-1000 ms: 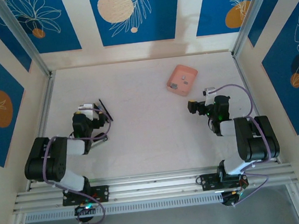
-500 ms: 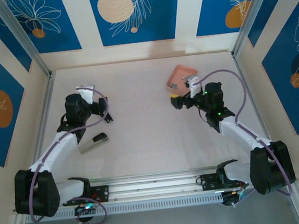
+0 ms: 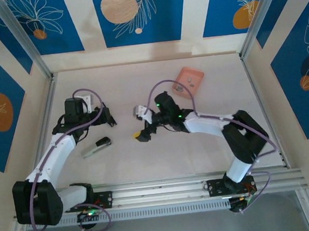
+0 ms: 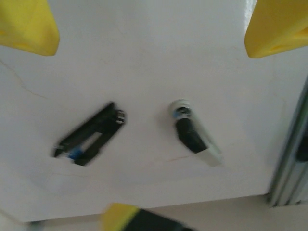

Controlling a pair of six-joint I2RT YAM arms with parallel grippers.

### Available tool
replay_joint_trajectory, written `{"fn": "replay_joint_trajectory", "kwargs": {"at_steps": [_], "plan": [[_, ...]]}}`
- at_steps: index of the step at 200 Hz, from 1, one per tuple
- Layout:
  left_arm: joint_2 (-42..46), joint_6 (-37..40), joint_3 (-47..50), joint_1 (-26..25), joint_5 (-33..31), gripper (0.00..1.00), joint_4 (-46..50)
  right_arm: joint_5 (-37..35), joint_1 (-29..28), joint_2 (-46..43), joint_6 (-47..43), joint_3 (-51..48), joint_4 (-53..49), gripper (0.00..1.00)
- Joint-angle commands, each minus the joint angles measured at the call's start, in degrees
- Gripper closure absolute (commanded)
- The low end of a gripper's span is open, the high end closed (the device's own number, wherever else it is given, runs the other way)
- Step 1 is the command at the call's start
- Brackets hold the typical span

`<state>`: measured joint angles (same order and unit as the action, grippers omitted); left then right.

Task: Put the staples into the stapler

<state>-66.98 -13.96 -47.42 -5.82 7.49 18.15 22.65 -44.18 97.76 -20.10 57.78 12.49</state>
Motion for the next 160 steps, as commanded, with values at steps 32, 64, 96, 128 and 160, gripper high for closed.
{"fn": "replay_joint_trajectory", "kwargs": {"at_steps": [32,64,96,128,160], "plan": [[1.4,-6.5,1.0,5.4,8.8,0.11,-0.2,5.4,-6.6,13.5,-15.2,14.7,-10.3,0.08],[0.9,-7.7,2.3,7.3,12.2,0.11,-1.7,6.6,-7.8,19.3,-18.8,20.9,-13.9,0.13],[-0.1,-7.8,2.8,7.6,13.6,0.12,-2.3,5.1,-8.0,24.2,-18.3,25.6,-13.8,0.14],[-0.7,-8.2,2.8,7.9,13.5,0.12,-2.5,3.7,-8.0,28.9,-17.4,31.0,-14.5,0.14],[-2.0,-10.0,2.8,9.4,12.0,0.11,-2.7,2.9,-8.5,33.0,-17.2,36.3,-16.6,0.16]]}}
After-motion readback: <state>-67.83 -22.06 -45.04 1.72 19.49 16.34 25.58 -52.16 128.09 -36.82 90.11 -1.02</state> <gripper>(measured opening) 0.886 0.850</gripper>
